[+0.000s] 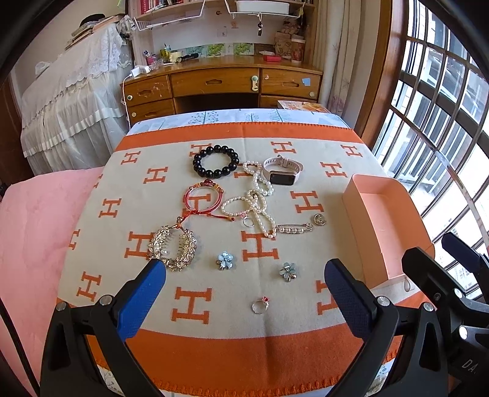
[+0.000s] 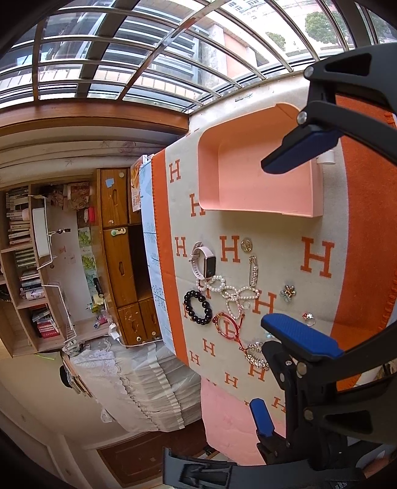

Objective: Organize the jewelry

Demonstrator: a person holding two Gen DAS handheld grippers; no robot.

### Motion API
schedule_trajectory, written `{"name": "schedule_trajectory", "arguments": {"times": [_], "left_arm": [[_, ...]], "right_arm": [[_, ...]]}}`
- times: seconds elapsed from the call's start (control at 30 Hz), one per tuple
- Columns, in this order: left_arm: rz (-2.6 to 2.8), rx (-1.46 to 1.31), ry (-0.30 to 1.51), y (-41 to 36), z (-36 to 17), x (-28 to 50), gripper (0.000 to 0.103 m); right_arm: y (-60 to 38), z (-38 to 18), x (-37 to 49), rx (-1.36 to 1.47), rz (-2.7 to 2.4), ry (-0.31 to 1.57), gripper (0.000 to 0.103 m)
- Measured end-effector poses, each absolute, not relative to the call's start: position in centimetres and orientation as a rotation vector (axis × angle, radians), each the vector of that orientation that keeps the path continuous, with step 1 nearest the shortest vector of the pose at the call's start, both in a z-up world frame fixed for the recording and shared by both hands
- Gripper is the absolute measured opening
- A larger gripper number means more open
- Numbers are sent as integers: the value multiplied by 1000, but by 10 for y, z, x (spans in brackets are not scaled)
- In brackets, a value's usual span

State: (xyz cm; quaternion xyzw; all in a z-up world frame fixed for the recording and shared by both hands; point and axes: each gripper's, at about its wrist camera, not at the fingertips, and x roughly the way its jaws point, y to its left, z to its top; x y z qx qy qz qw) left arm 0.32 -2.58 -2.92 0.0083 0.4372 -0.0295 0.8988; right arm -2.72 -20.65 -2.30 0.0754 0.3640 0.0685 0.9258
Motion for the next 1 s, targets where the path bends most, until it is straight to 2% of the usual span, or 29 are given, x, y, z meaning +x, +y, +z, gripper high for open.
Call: {"name": "schedule_trajectory", "arguments": {"times": [1.0], "left_arm": [[-19,91,909,-27,-36,6,102]], "right_arm": [[-205,-29,-25,146,134,760,94]]}}
